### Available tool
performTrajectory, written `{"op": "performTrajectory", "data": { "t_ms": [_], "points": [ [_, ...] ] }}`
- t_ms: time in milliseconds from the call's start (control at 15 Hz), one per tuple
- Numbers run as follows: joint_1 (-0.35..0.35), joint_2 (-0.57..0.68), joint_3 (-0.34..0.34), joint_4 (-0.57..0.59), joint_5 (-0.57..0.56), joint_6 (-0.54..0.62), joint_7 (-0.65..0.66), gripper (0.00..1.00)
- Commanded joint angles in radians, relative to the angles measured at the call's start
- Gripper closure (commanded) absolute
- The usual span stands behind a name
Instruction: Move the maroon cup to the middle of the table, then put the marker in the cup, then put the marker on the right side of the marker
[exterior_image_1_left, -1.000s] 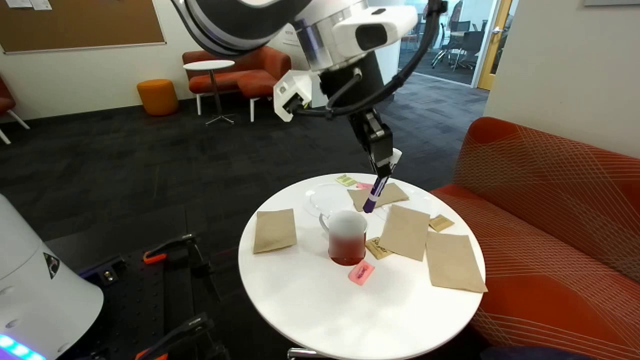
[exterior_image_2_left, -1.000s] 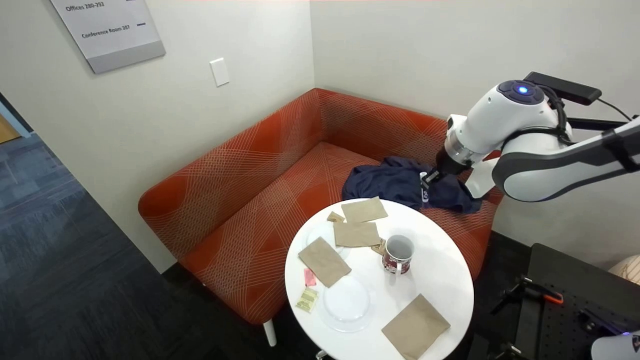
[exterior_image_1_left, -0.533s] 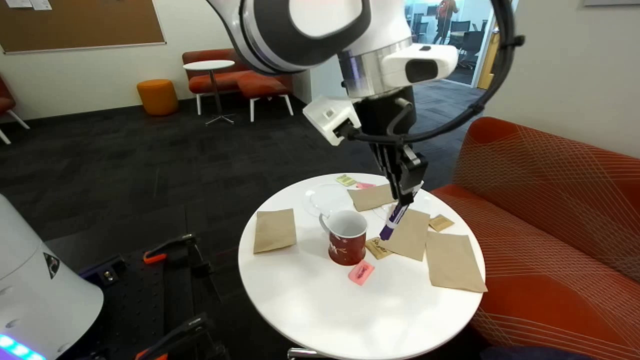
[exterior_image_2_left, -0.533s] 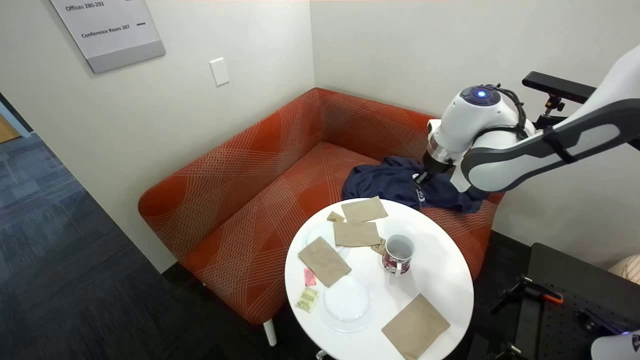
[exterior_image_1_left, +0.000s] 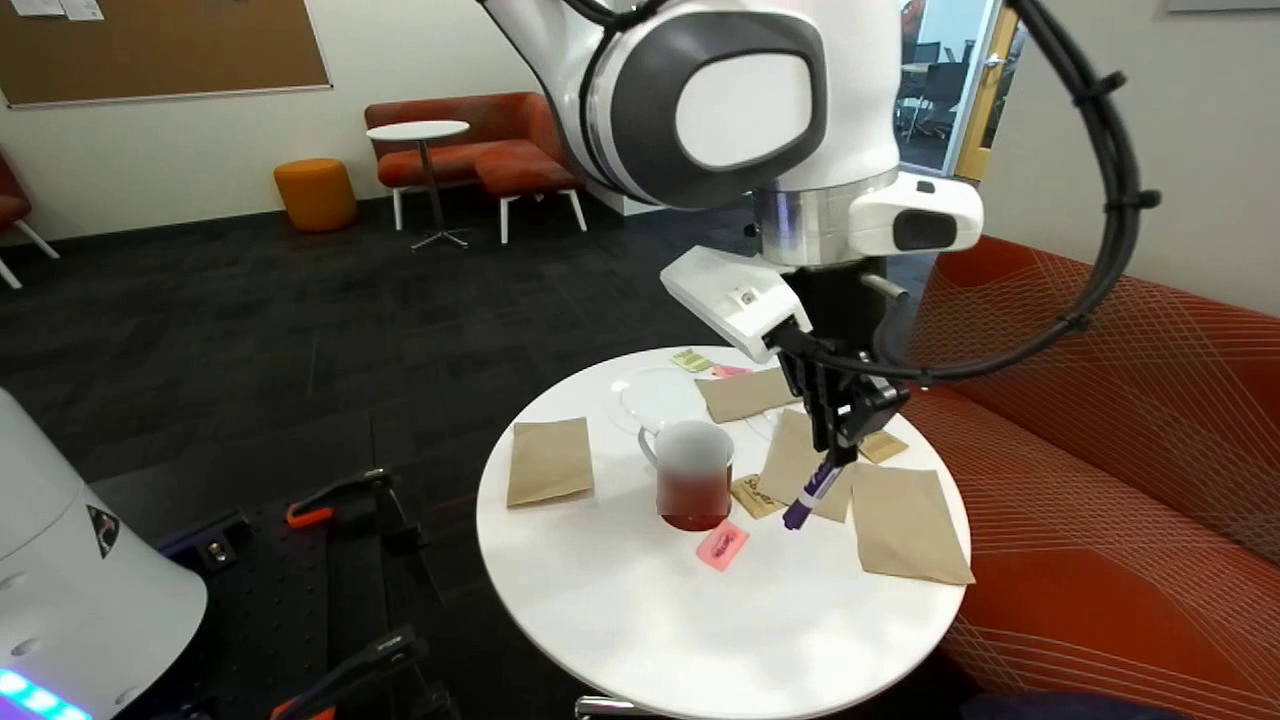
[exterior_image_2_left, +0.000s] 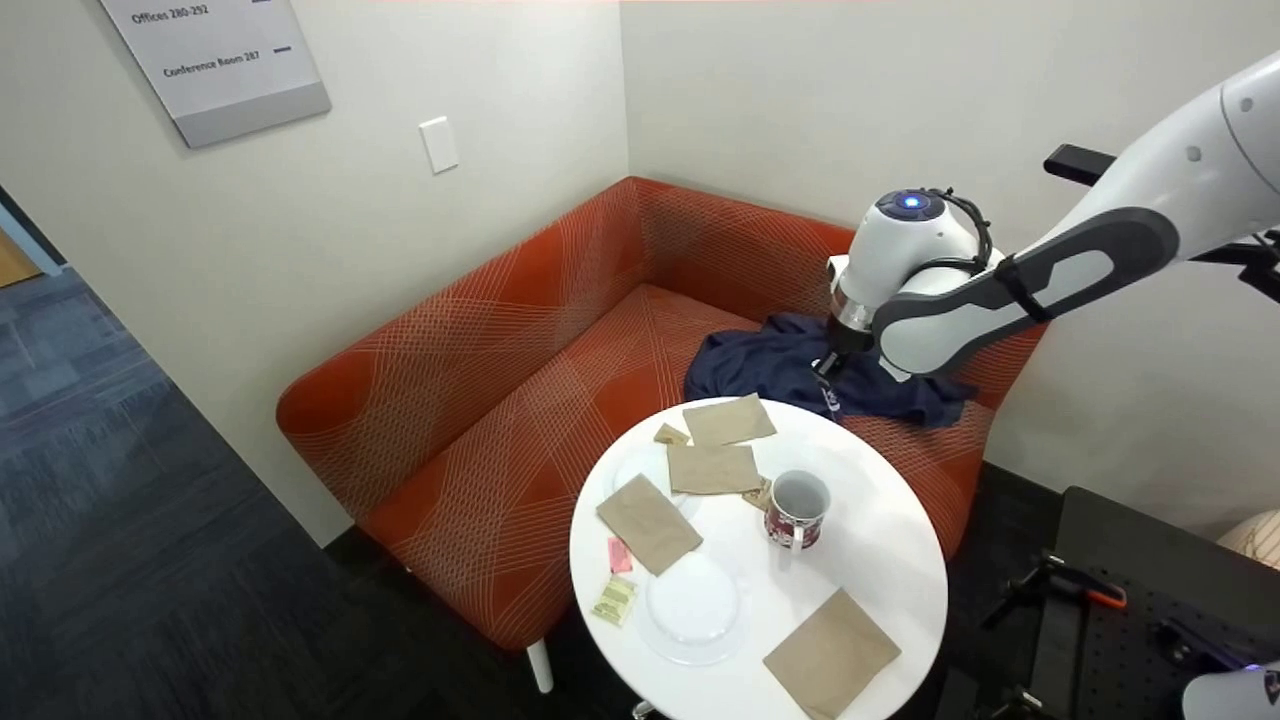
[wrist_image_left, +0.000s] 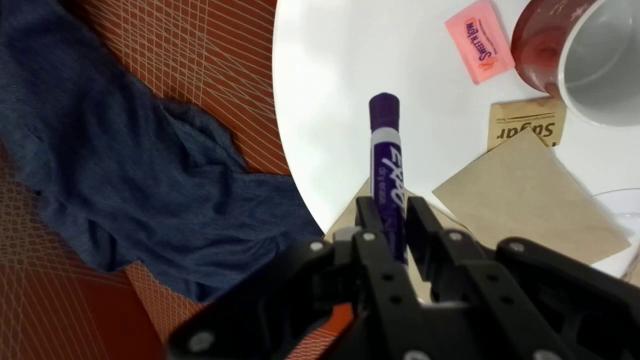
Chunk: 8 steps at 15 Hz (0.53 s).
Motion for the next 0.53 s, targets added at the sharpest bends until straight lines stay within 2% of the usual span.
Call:
{"op": "performTrajectory", "data": {
  "t_ms": [0,467],
  "points": [
    [-0.022,0.073,0.012,0.092,0.053,-0.074,-0.077,0.95],
    [-0.033,0.208,0.047,0.186,0.084,-0.141,-0.164,0.95]
  ]
}}
